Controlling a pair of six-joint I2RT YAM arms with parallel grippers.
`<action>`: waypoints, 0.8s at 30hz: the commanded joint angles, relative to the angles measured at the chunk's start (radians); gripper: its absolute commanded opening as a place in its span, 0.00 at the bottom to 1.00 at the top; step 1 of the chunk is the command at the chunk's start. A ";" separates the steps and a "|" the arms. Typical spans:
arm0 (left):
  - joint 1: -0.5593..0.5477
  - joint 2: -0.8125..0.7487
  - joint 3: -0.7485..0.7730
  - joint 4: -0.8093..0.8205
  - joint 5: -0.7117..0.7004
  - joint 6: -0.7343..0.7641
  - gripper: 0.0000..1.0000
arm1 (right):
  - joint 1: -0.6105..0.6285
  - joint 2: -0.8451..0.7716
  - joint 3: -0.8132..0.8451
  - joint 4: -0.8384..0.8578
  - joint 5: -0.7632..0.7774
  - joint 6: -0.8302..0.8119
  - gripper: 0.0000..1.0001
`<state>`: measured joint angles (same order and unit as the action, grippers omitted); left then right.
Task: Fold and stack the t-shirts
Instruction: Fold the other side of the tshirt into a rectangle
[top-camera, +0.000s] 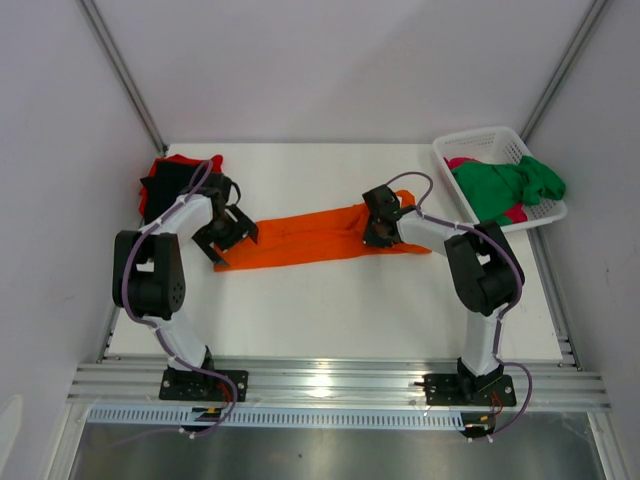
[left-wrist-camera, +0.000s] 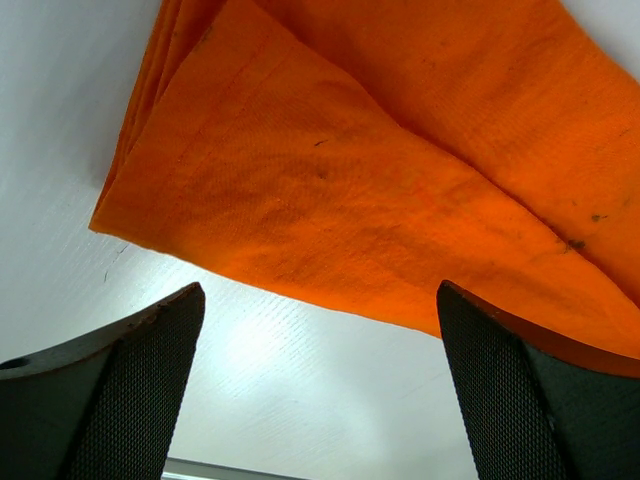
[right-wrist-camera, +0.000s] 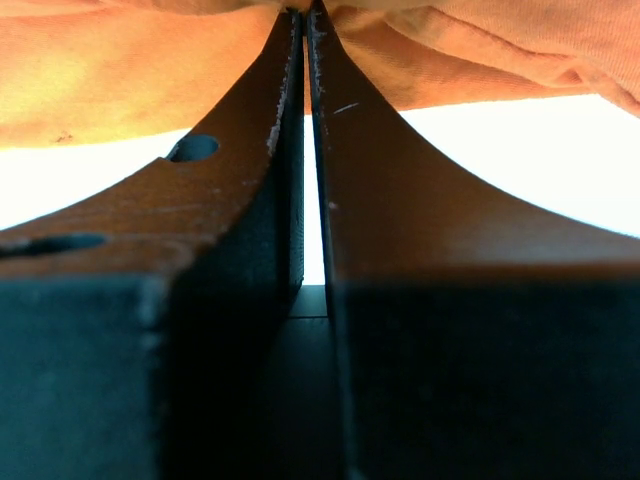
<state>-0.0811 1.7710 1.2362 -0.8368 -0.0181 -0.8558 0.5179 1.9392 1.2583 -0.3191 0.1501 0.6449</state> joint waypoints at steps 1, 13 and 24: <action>0.001 -0.021 0.011 0.004 0.010 -0.002 1.00 | 0.004 0.014 0.033 0.017 0.013 -0.022 0.00; 0.000 0.004 -0.003 0.024 0.038 -0.006 0.99 | 0.008 -0.016 0.052 -0.023 0.020 -0.036 0.00; -0.006 0.024 0.002 0.041 0.060 -0.012 0.99 | 0.016 -0.088 0.058 -0.061 0.036 -0.045 0.00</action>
<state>-0.0811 1.7901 1.2358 -0.8192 0.0174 -0.8574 0.5278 1.9148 1.2743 -0.3618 0.1574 0.6220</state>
